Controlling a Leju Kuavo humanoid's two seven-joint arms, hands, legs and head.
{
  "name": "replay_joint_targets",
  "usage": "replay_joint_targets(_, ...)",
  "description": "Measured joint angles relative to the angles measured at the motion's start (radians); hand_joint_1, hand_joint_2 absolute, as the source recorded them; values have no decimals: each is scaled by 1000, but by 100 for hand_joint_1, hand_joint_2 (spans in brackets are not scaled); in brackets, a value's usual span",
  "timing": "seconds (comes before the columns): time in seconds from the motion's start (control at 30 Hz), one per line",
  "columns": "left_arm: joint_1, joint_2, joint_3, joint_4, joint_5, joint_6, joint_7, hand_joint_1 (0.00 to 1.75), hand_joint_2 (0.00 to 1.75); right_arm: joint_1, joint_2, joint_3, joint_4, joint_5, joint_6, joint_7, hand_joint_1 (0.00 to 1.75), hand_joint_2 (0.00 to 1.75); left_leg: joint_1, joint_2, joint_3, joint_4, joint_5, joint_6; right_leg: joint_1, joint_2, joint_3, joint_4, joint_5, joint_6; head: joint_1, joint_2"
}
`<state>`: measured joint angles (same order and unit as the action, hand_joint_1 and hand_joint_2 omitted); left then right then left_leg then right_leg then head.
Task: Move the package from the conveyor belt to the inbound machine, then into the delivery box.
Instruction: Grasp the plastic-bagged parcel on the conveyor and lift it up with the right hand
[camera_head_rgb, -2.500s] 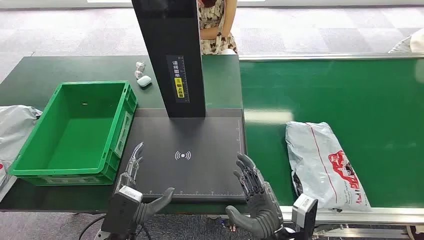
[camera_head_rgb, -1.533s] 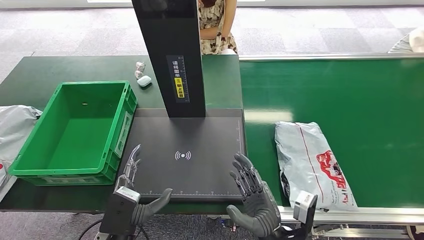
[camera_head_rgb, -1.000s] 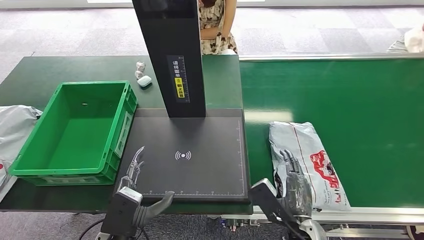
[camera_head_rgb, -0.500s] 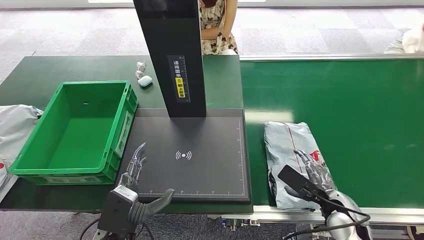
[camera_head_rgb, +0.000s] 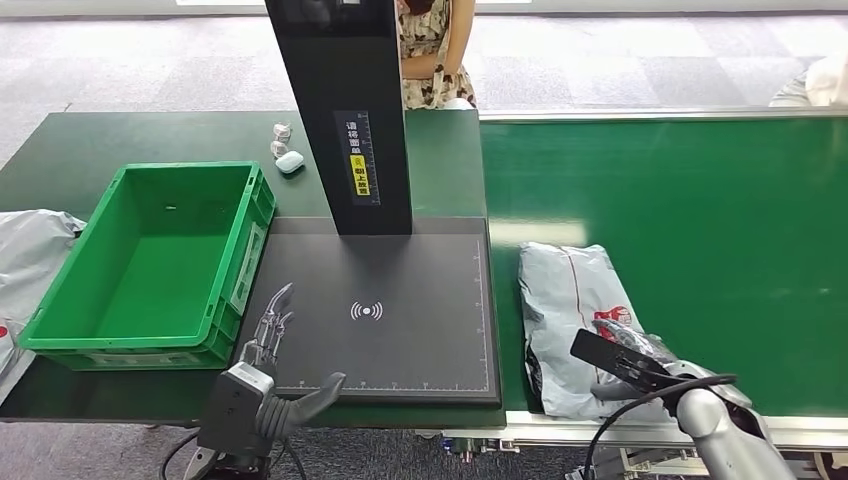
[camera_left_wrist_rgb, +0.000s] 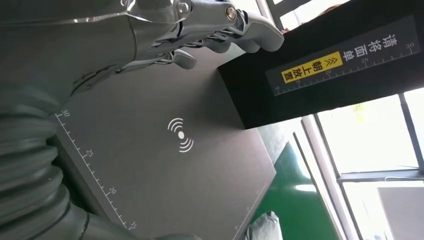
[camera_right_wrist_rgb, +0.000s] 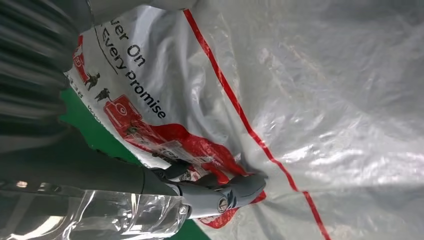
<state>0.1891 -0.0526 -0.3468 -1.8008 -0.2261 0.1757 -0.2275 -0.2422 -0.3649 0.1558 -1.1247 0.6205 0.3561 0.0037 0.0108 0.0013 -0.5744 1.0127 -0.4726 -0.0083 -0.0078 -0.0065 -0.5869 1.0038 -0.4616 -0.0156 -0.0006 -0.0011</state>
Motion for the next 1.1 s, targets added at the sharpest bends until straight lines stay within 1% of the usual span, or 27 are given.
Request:
replay_joint_targets(0.13,-6,7,0,8,13,11,-3,0,175,-26,-24,62,39,-18,48,8,0,175,0,0,0,0,0,0,1,0,1,0,0,0,0,0)
replay_joint_targets(0.27,-15,12,0,18,18,18,-3,0,175,-36,-43,120,45,-29,70,23,0,175,0,0,1,0,0,0,1,0,1,0,0,0,0,0)
replay_joint_targets(0.3,-17,13,0,20,18,20,-3,0,175,-39,-46,135,45,-30,74,28,4,175,0,0,1,0,0,0,1,0,1,0,0,0,0,0)
replay_joint_targets(0.4,-19,15,0,24,19,25,-3,0,175,-49,-54,178,45,-28,81,42,135,175,0,0,2,0,0,0,1,0,2,0,0,0,0,0)
replay_joint_targets(0.43,-19,15,0,24,20,25,-4,0,175,-52,-57,190,44,-27,81,48,175,175,0,0,3,1,0,0,1,0,3,0,0,0,0,0)
replay_joint_targets(0.6,-21,16,1,25,22,23,-6,0,175,-61,-79,232,34,-23,84,64,175,175,0,0,5,0,-1,1,1,0,5,-1,0,0,0,0)
replay_joint_targets(0.8,-21,17,3,27,26,22,-9,0,175,-72,-93,255,29,-24,83,65,175,175,0,0,6,1,-1,1,1,-1,6,-1,0,1,0,0)
replay_joint_targets(1.0,-21,20,3,29,26,25,-16,0,175,-63,-94,257,12,-21,58,72,175,175,0,-1,6,1,-1,1,1,-1,7,-1,-1,1,0,0)
replay_joint_targets(1.1,-20,21,6,29,26,32,-18,0,175,-70,-94,259,14,-19,19,47,175,175,0,-1,4,1,-1,2,1,-1,7,-1,-1,1,0,0)
